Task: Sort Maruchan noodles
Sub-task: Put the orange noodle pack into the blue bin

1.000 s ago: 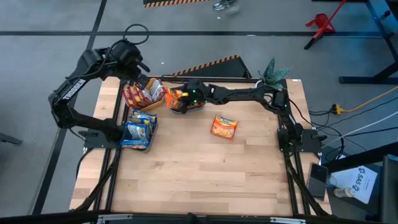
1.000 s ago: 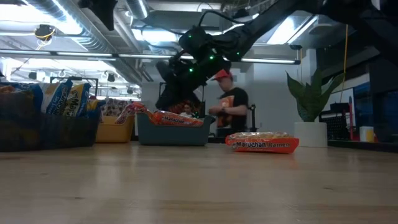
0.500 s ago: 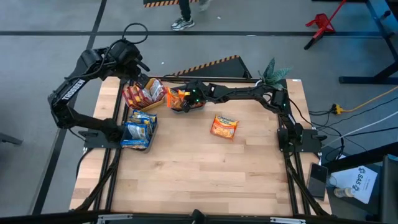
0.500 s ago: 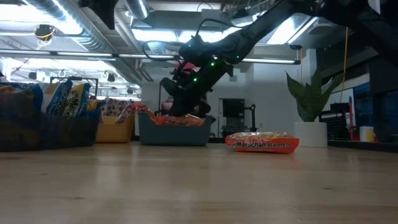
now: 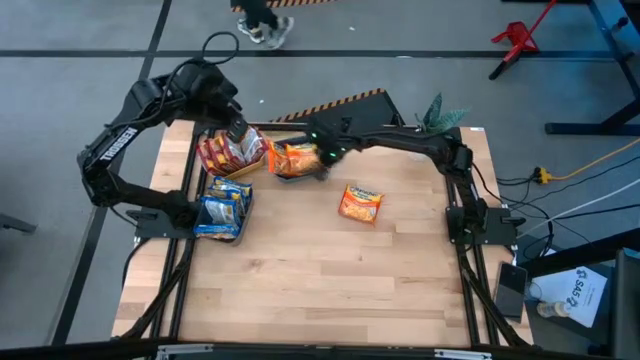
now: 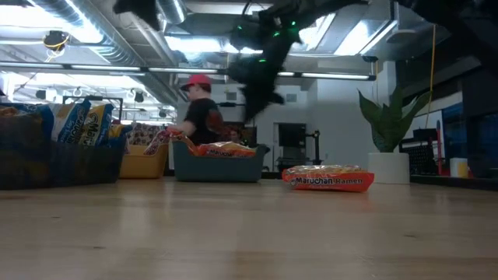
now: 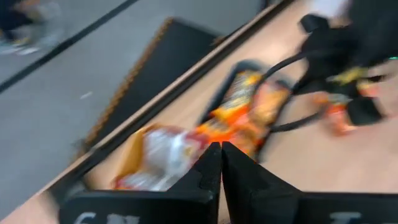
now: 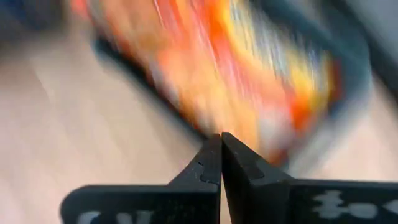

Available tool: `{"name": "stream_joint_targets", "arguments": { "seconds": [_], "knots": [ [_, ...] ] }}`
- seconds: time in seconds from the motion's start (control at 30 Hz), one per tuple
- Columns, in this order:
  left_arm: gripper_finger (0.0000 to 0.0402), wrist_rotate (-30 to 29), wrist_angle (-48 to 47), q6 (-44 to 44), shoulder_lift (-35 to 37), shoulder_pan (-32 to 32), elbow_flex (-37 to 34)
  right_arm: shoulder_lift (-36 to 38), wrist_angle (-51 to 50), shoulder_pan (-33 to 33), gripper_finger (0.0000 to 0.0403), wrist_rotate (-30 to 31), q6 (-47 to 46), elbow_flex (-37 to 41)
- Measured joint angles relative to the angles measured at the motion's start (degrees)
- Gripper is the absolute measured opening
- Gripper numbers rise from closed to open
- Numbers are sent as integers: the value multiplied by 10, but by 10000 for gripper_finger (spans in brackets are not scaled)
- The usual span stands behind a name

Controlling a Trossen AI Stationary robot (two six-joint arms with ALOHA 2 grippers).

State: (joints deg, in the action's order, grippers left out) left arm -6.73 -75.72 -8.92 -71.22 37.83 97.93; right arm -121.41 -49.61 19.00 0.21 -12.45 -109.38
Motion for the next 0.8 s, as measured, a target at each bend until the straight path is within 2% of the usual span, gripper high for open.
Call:
{"name": "stream_joint_targets", "arguments": {
  "seconds": [0.07,0.17,0.3,0.37,0.5,0.63,0.73,0.8],
  "knots": [
    [16,49,37,2,1,-5,-9,18,-107,1,0,22,-36,16],
    [43,118,102,2,0,-21,-44,63,-188,1,4,65,-89,80],
    [84,211,189,-15,0,-55,-121,177,-185,-8,27,73,-169,237],
    [104,236,240,-39,0,-80,-171,248,-170,-21,46,67,-232,328],
    [135,260,381,-102,0,-127,-282,403,-100,-59,99,63,-388,496],
    [160,285,590,-189,-13,-167,-387,522,60,-97,170,59,-535,637],
    [173,284,720,-257,-38,-188,-445,561,189,-121,221,69,-619,716],
    [179,267,772,-294,-64,-197,-469,562,242,-133,247,83,-657,748]
  ]
}}
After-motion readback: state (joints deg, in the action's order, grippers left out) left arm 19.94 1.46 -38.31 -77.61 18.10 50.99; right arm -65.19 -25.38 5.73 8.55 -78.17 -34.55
